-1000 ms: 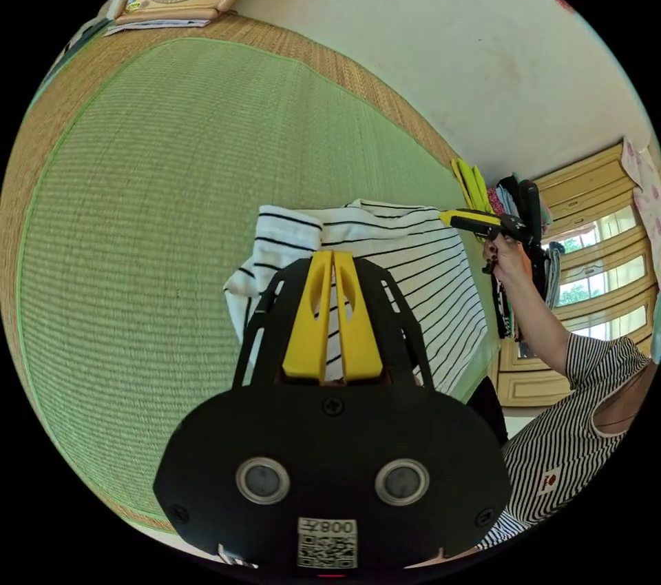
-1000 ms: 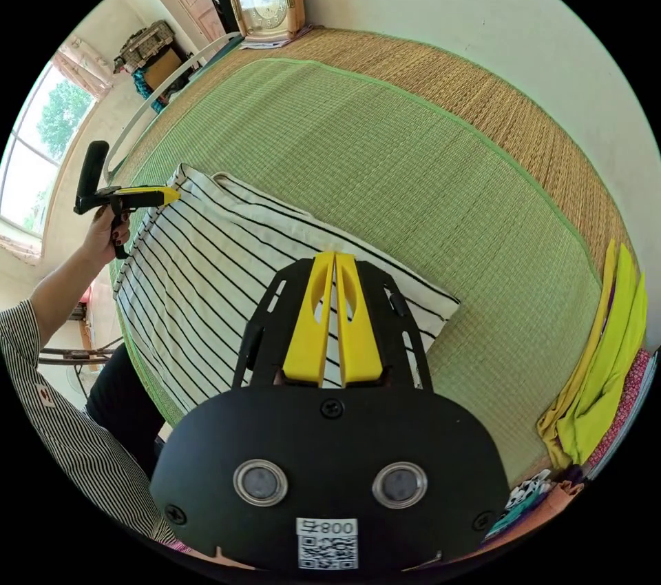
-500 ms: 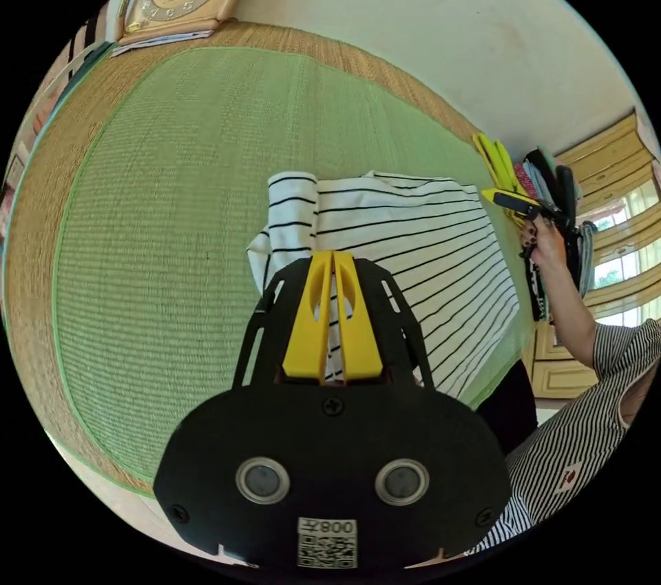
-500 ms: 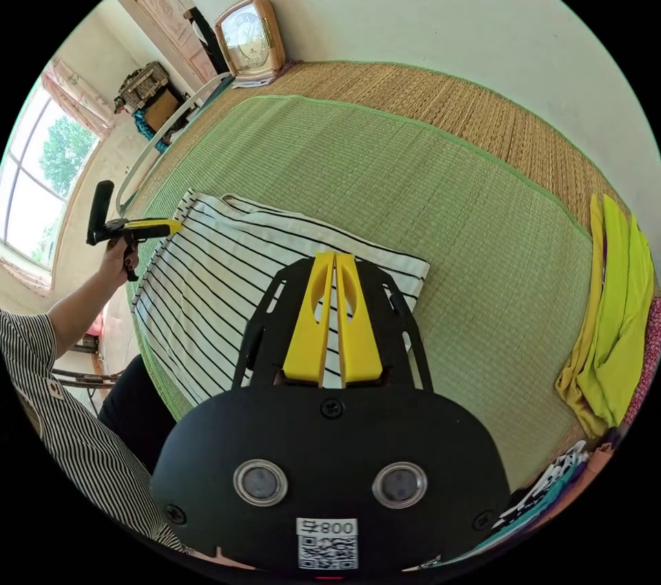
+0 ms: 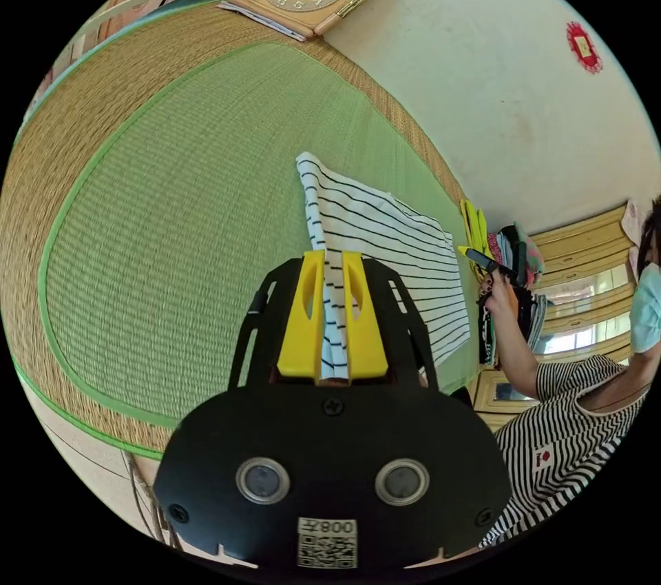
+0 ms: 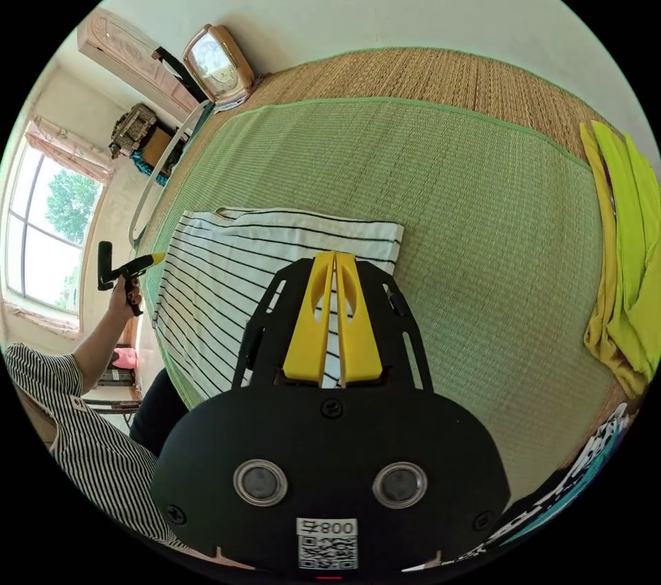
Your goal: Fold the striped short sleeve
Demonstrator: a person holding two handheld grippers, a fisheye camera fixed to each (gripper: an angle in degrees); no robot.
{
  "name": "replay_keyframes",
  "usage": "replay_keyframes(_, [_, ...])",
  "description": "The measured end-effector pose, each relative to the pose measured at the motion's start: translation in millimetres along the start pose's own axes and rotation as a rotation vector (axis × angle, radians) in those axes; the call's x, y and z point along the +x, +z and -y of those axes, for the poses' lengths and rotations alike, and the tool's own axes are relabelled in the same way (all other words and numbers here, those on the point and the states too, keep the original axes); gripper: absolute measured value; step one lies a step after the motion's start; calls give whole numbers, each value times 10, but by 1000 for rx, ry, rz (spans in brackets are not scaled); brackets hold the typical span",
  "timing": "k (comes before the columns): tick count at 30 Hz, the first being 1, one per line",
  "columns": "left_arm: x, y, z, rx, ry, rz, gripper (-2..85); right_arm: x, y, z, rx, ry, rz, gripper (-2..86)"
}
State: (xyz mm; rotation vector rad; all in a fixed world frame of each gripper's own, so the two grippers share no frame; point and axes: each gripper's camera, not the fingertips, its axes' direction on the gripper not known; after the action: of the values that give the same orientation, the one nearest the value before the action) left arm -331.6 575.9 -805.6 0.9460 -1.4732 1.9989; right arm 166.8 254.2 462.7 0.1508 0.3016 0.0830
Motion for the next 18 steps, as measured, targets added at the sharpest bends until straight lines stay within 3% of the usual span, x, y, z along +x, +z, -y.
replay_keyframes(7, [-286, -182, -848, -50, -132, -123, 87, 155, -468, -1297, -32, 158, 166, 27])
replay_keyframes(12, [-232, -246, -1081, -87, -90, -73, 95, 163, -687, -1930, -43, 262, 176, 47])
replay_keyframes(18, [-99, -255, -1174, -137, 2, 112, 80, 32, -720, -2172, -43, 272, 137, 50])
